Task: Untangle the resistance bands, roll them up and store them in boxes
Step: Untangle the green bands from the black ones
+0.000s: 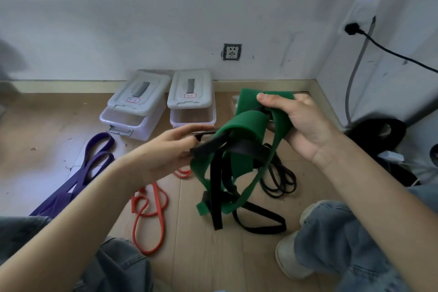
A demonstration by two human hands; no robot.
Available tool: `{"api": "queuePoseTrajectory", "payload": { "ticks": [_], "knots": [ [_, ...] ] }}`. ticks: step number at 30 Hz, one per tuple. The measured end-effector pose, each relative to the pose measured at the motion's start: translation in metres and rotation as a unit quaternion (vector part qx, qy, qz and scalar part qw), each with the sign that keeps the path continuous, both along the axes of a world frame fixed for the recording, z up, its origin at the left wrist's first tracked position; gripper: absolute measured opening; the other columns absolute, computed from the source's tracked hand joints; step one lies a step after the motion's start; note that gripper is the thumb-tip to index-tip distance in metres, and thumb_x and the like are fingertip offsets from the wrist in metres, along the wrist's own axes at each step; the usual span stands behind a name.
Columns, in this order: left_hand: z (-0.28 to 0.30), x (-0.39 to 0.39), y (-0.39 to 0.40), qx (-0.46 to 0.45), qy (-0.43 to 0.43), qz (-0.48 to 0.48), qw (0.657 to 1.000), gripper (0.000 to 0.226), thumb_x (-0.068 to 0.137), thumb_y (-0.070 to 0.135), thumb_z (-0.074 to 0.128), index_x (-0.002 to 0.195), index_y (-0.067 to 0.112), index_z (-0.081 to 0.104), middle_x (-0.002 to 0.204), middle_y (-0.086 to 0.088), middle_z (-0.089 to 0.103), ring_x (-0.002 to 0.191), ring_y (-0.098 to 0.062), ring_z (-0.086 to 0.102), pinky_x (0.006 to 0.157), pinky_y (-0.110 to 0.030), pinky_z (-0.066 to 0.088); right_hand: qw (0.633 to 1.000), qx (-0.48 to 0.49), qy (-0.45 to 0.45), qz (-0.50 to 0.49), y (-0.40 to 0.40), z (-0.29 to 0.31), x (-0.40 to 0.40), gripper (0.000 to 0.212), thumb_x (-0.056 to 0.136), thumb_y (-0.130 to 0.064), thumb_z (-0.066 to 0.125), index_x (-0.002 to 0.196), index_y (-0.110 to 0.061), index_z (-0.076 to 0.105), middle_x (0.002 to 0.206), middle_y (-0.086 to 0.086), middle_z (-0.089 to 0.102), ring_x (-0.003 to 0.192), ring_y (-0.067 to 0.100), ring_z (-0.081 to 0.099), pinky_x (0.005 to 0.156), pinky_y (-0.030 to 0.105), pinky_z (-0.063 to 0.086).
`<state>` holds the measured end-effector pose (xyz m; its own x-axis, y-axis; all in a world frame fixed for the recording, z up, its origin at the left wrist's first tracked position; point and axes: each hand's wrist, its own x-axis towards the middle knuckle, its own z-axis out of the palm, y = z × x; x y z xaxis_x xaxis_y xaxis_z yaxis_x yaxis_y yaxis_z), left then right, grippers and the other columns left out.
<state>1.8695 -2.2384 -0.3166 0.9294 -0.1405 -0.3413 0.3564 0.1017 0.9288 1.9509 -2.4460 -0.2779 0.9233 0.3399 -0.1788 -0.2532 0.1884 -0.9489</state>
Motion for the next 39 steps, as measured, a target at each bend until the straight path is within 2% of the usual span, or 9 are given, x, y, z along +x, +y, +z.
{"api": "queuePoseTrajectory", "payload": {
  "ticks": [4, 8, 10, 16, 24, 29, 32, 35, 39],
  "knots": [
    [0.017, 0.004, 0.013, -0.058, 0.003, 0.071, 0.996, 0.027, 0.085, 0.011, 0.046, 0.1, 0.014, 0.067, 0.091, -0.009, 0.072, 0.073, -0.017, 0.069, 0.063, -0.026, 0.058, 0.962, -0.241, -0.014, 0.124, -0.009, -0.008, 0.004, 0.026, 0.081, -0.029, 0.068, 0.089, -0.005, 0.067, 0.077, 0.009, 0.072, 0.062, 0.017, 0.066, 0.052, 0.024, 0.051],
    [0.029, 0.006, 0.012, -0.109, 0.043, 0.095, 0.989, 0.039, 0.078, 0.003, 0.039, 0.099, 0.015, 0.071, 0.093, -0.01, 0.071, 0.079, -0.022, 0.069, 0.074, -0.036, 0.056, 0.771, -0.567, -0.125, 0.262, -0.012, -0.025, -0.002, 0.045, 0.081, -0.052, 0.062, 0.086, -0.008, 0.066, 0.076, 0.0, 0.067, 0.065, 0.013, 0.062, 0.056, 0.023, 0.045],
    [0.036, 0.007, 0.007, -0.16, 0.04, 0.097, 0.981, 0.04, 0.079, 0.003, 0.036, 0.104, 0.009, 0.067, 0.086, -0.009, 0.069, 0.074, -0.017, 0.068, 0.067, -0.033, 0.059, 0.731, -0.603, -0.185, 0.258, -0.015, -0.029, -0.002, 0.049, 0.077, -0.054, 0.066, 0.1, -0.011, 0.065, 0.095, 0.0, 0.066, 0.082, 0.014, 0.063, 0.062, 0.025, 0.048],
    [0.051, 0.013, -0.009, -0.255, 0.006, 0.135, 0.957, 0.035, 0.087, 0.002, 0.033, 0.108, 0.001, 0.06, 0.101, -0.022, 0.069, 0.073, -0.009, 0.071, 0.058, -0.023, 0.056, 0.834, -0.418, -0.22, 0.286, 0.0, -0.028, -0.018, 0.073, 0.065, -0.059, 0.072, 0.128, -0.031, 0.048, 0.125, -0.021, 0.05, 0.114, 0.001, 0.049, 0.097, 0.031, 0.044],
    [0.042, 0.014, -0.019, -0.201, -0.03, 0.156, 0.967, 0.036, 0.087, -0.003, 0.045, 0.122, 0.004, 0.053, 0.112, -0.017, 0.067, 0.095, -0.019, 0.069, 0.075, -0.035, 0.058, 0.867, -0.289, -0.338, 0.224, 0.022, -0.018, -0.03, 0.029, 0.077, -0.036, 0.073, 0.101, -0.025, 0.061, 0.098, -0.014, 0.062, 0.089, -0.006, 0.056, 0.073, 0.007, 0.044],
    [0.027, 0.02, 0.003, 0.071, -0.092, 0.151, 0.982, 0.029, 0.083, -0.004, 0.059, 0.102, 0.017, 0.064, 0.101, -0.013, 0.07, 0.097, -0.022, 0.068, 0.083, -0.03, 0.056, 0.951, -0.196, -0.184, 0.156, 0.0, -0.009, -0.006, 0.003, 0.083, -0.019, 0.065, 0.086, -0.019, 0.066, 0.076, -0.006, 0.067, 0.073, 0.006, 0.062, 0.066, 0.019, 0.045],
    [0.013, 0.023, 0.021, 0.395, -0.144, 0.11, 0.901, 0.028, 0.08, -0.002, 0.062, 0.093, 0.022, 0.066, 0.094, 0.001, 0.067, 0.09, -0.015, 0.064, 0.078, -0.022, 0.051, 0.986, -0.114, -0.117, 0.036, -0.009, -0.006, 0.004, 0.009, 0.085, -0.018, 0.061, 0.077, -0.017, 0.064, 0.07, -0.004, 0.06, 0.065, 0.008, 0.053, 0.065, 0.024, 0.042],
    [0.0, 0.026, 0.022, 0.564, -0.099, -0.019, 0.819, 0.043, 0.082, 0.01, 0.064, 0.124, 0.016, 0.055, 0.115, -0.005, 0.06, 0.106, -0.022, 0.057, 0.09, -0.03, 0.047, 0.986, -0.095, -0.109, 0.08, -0.008, -0.005, 0.0, 0.027, 0.065, -0.03, 0.073, 0.084, -0.014, 0.062, 0.078, 0.0, 0.063, 0.072, 0.011, 0.058, 0.068, 0.024, 0.049],
    [0.001, 0.024, 0.005, 0.222, -0.104, -0.143, 0.959, 0.068, 0.079, 0.021, 0.072, 0.137, 0.032, 0.037, 0.136, 0.011, 0.049, 0.122, -0.008, 0.05, 0.089, -0.017, 0.047, 0.982, 0.011, -0.072, 0.176, 0.0, -0.003, -0.012, 0.023, 0.072, -0.017, 0.073, 0.088, -0.008, 0.058, 0.078, 0.001, 0.064, 0.072, 0.012, 0.063, 0.067, 0.022, 0.052]
  ]
}}
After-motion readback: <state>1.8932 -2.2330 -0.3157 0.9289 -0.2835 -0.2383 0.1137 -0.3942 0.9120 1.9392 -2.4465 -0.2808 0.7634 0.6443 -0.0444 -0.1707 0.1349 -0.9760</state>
